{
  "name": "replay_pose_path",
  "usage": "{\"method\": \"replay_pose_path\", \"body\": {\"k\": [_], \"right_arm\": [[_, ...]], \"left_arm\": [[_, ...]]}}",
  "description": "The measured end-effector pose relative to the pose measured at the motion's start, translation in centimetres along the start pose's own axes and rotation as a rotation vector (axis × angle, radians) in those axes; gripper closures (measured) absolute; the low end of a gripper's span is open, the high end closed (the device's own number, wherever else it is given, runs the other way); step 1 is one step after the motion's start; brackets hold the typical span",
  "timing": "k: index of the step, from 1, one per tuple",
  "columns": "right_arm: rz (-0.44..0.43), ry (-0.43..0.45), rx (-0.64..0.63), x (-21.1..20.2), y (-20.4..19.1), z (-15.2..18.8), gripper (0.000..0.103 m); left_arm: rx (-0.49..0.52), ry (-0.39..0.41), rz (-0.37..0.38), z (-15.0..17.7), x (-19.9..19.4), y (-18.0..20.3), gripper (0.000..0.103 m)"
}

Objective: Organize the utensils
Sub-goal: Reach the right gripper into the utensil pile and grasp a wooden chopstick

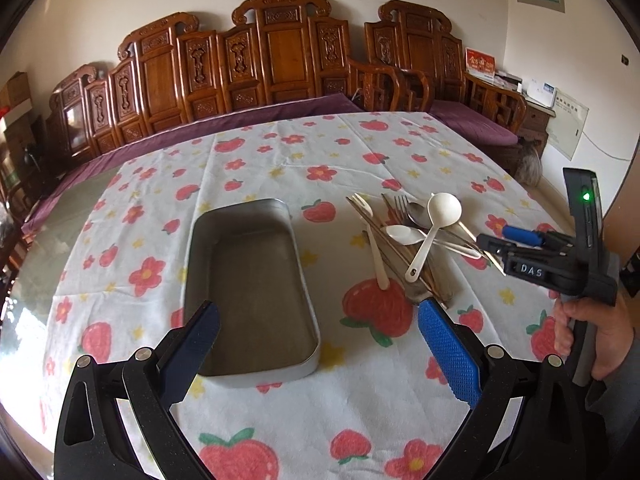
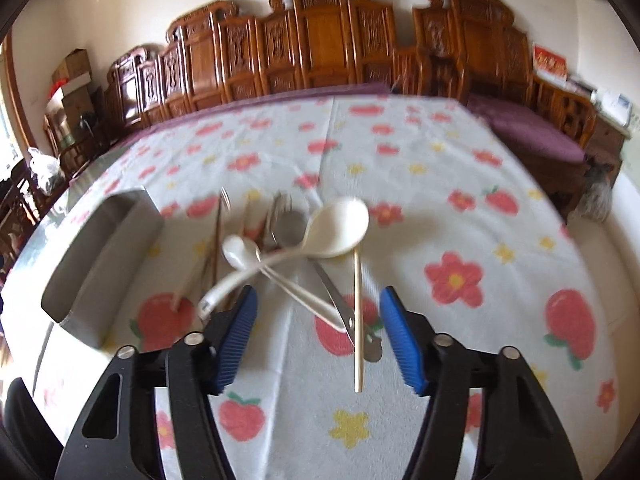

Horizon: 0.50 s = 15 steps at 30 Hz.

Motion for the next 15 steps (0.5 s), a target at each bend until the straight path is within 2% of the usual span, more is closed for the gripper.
{"method": "replay_pose_path", "body": {"k": [4,6,10,15], "right_arm": [[0.017,-0.015,-0.031,1.3,0.4,-0.2,0.047],[0.025,-0.029,-0.033,2.2,1.0,-0.4,0.051],[0.035,-0.065,-0.039,3.7,1.9,-0.4,0.066],[0.03,-0.076,-0.038,5.0,2.6,-1.2,0.074]], "left_arm": [[0.009,-0.009,0.033,-0.8,2.0,1.2,0.008],[0.013,-0.025,0.042,-1.2,3.1,1.8,0.017],[0.024,-0.039,0.04,-1.6,4.7,2.6,0.022],[0.033,-0.068,0.041,-1.8,6.6,3.3,0.026]]}}
Point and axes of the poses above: each gripper's, at about its wrist camera, not at the fingertips, and x roughly the way its jaws point, y to its right, z to its underside, the point moved 7 cm from there along x, roughly the way its jaws point, and after that the axes turned 3 degrees about x, right-handed, at the moved point
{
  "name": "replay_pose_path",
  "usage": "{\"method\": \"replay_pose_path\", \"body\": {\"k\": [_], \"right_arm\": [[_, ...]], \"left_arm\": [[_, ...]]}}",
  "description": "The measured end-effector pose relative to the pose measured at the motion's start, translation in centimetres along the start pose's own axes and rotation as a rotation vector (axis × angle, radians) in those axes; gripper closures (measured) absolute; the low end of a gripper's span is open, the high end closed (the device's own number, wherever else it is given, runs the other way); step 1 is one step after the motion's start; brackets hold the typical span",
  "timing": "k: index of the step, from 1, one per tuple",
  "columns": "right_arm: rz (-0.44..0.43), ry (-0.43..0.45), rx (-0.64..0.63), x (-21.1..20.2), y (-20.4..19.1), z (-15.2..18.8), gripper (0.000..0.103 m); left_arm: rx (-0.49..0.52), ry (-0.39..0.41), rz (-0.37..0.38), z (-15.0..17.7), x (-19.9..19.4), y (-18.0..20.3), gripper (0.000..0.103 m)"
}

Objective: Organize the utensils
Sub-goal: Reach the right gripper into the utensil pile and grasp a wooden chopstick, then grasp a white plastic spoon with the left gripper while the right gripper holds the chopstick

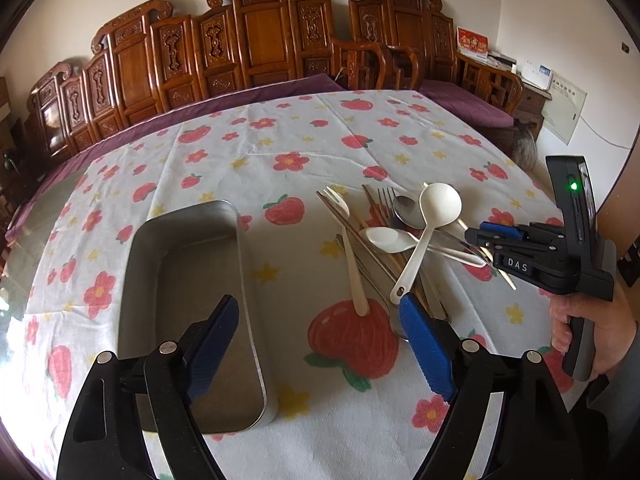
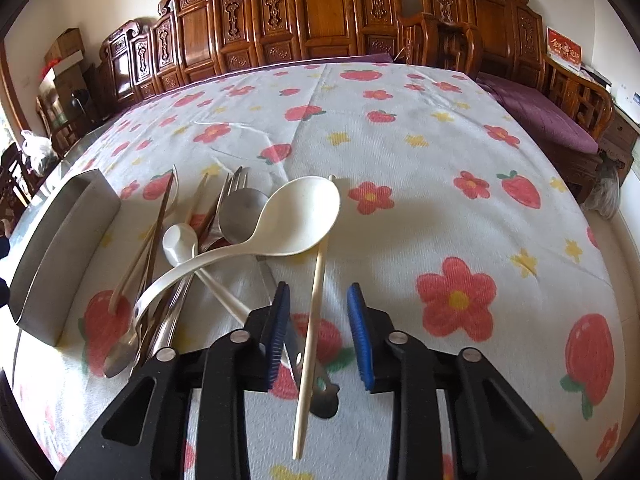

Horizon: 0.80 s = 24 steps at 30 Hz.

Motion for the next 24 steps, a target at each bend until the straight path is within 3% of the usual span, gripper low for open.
{"method": "replay_pose_path", "body": {"k": [6,8,16,24], "right_arm": [[0.015,-0.035,-0.029,0.6,0.1,0.3,0.083],[0.043,-0.041,-0.036,0.6,0.7,0.4,0.097],[0.016,-0.028,-0.01,-0.2,2.1,0.3,0.097],[-0.033,0.014,0.099,-1.4,4.2,-0.4,0.097]], "left_arm": [[0.051,-0.029,0.029,-1.1,2.4,2.1,0.034],[0.08,-0.032,0.049,-1.5,3.1,3.1,0.035],[0.157,-0.078,0.129,-2.4,6.8,6.3,0.048],[0.151,-0.127,0.218,-3.1,9.3,7.8,0.074]]}}
Point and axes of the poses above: each gripper's, at about its wrist camera, not at the fingertips, and x roughly the way its jaws point, y to its right, z to its underside, the point moved 7 cm from there along x, roughly the way its jaws point, and after that the axes turned 3 degrees about x, right-handed, at the moved point
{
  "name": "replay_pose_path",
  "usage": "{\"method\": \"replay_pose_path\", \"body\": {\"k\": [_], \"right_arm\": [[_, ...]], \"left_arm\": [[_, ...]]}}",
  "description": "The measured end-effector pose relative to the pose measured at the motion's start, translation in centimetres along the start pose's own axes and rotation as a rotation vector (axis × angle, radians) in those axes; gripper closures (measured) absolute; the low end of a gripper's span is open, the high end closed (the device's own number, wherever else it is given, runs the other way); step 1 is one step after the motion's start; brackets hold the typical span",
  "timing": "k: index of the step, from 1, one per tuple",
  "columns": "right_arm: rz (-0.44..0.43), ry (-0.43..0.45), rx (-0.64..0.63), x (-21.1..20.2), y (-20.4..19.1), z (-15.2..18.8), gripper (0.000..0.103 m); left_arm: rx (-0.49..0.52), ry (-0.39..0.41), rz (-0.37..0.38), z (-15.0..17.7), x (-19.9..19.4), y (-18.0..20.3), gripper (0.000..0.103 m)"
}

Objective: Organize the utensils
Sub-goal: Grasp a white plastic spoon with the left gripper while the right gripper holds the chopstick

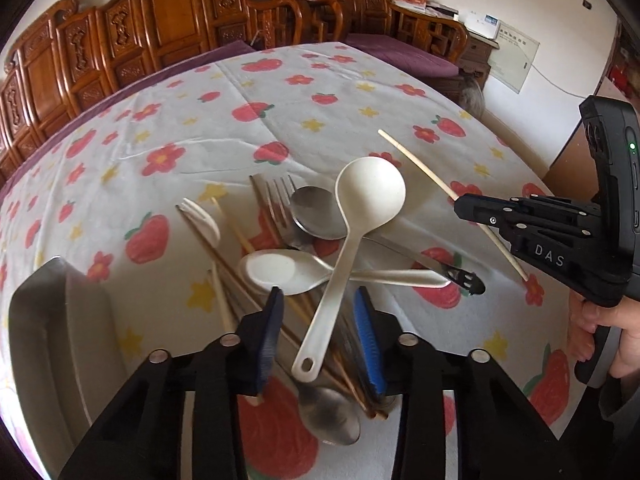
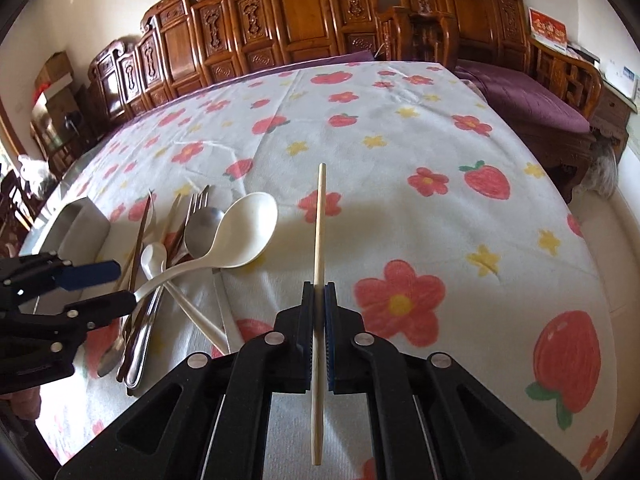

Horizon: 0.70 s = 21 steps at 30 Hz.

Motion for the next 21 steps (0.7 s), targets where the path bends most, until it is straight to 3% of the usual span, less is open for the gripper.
{"method": "replay_pose_path", "body": {"k": [8,11,21], "right_arm": [[-0.009,0.007,0.007,-0.1,-0.3,-0.2,0.097],[-0.01,0.008,0.004,-0.2,-0.4,-0.2,0.097],[-0.022,0.019,-0.02,-0.5,-1.8,-0.5,0.097]], "left_arm": [[0.056,-0.047,-0.024,-0.2,1.5,1.3,0.078],[0.077,-0.066,-0.046,0.1,1.7,1.5,0.089],[0.049,-0.012,-0.066,0.2,-1.2,1.1,0.1]]}}
Point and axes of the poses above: each gripper's, at about its wrist camera, not at the fingertips, and x roughly the way its jaws point, y to its right, z to its underside, the point moved 7 cm from there along x, roughly the way its jaws point, and after that the axes turned 3 degrees about x, right-handed, at the moved point
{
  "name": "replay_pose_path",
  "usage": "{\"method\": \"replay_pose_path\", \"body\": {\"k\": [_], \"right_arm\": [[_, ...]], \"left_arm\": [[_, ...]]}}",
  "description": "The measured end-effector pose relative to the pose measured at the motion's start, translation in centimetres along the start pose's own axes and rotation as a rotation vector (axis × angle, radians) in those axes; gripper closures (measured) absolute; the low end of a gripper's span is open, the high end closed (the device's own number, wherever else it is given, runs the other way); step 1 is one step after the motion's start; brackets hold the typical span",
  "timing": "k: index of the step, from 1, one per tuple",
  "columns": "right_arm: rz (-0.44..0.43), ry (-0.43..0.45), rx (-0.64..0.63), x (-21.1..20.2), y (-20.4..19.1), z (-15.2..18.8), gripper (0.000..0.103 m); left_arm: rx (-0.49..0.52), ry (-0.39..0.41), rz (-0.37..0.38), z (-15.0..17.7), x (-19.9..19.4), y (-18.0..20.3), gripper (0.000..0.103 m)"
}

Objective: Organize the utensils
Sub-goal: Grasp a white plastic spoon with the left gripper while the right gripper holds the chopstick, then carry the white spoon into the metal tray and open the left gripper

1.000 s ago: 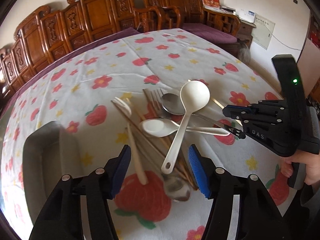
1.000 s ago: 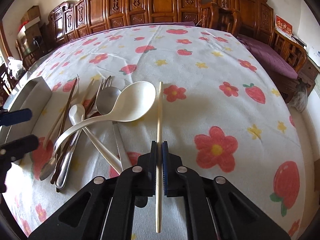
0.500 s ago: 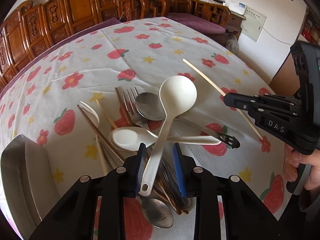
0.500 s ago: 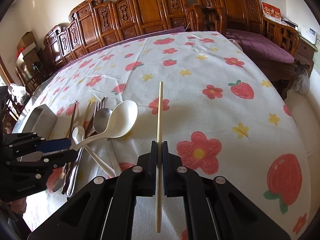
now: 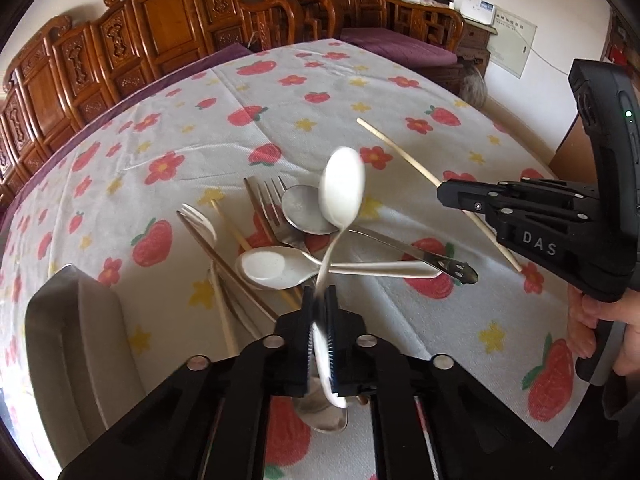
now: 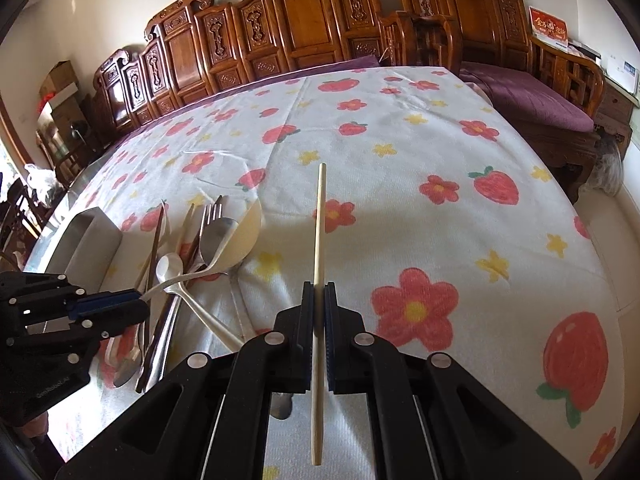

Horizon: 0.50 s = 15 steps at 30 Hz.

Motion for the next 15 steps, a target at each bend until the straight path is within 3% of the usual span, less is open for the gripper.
{"method": "replay_pose_path", "body": {"k": [15], "right_arm": [[-0.038,0.03,-0.084,-1.6,-4.6,-0.3,0.097]], "left_arm": [[-0.089,0.143,-0.032,1.0,-6.9,-4.1,0.1]]}}
Point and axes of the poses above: each gripper's, at about its wrist camera, not at the fingertips, and x roughly the way its jaws point, y to its right, z to its underside, the point moved 7 cm from there along x, roughly the way its jaws point, and after that the axes turned 3 degrees about x, right-handed, at the moved point
